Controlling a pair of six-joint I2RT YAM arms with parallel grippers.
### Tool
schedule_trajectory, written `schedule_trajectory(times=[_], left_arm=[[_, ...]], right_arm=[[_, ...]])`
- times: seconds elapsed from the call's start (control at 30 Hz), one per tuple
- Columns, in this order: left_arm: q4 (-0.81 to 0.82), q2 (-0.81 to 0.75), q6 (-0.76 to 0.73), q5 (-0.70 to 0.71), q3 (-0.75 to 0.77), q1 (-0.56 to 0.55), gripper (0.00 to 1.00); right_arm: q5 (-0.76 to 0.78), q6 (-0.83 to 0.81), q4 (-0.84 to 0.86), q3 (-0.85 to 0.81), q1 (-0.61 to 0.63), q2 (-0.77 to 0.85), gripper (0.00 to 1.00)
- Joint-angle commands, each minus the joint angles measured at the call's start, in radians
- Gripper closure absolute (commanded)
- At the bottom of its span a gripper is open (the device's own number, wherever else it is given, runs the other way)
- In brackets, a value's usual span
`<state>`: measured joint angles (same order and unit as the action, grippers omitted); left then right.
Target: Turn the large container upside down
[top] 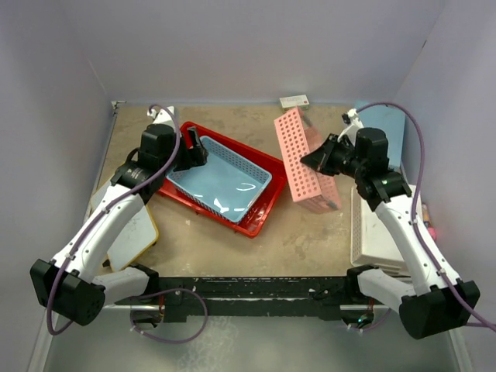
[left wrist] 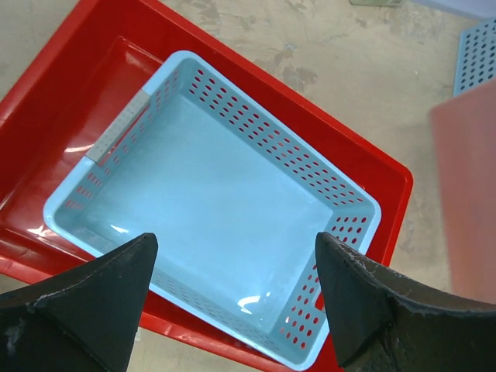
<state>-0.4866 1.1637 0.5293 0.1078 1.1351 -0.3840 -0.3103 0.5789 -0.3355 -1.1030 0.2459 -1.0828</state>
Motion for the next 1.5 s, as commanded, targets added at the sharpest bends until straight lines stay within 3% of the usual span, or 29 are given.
schedule_trajectory(times=[0.0, 0.3, 0.53, 0.77, 0.83, 1.17, 1.33, 1.47], left_arm=[[0.075, -0.006, -0.038, 0.046, 0.018, 0.006, 0.2], [0.072, -0.004, -0.051, 0.027, 0.004, 0.005, 0.2], [0.092, 0.006, -0.041, 0.024, 0.001, 0.006, 0.2], [0.101, 0.021, -0.032, -0.041, -0.001, 0.004, 0.2], [0.092, 0.016, -0.036, -0.045, -0.001, 0.004, 0.2], [0.08, 0.004, -0.041, -0.019, -0.019, 0.004, 0.2], [0.082, 0.012, -0.051, -0.019, -0.015, 0.004, 0.2], [0.085, 0.02, -0.055, -0.018, -0.015, 0.004, 0.2]], right_arm=[[-0.287, 0.199, 0.181, 0.123, -0.038, 0.017, 1.0], [-0.477, 0.583, 0.788, 0.341, -0.033, -0.068, 1.0], [-0.498, 0.758, 1.132, 0.362, -0.028, -0.209, 1.0], [-0.506, 1.09, 1.667, 0.339, -0.029, -0.452, 1.0], [-0.528, 1.14, 1.746, 0.323, -0.035, -0.499, 1.0], [-0.525, 1.078, 1.616, 0.415, -0.157, -0.523, 0.98], [-0.532, 0.879, 1.277, 0.496, -0.314, -0.404, 0.69], [-0.487, 0.582, 0.83, 0.445, -0.417, -0.299, 0.45]])
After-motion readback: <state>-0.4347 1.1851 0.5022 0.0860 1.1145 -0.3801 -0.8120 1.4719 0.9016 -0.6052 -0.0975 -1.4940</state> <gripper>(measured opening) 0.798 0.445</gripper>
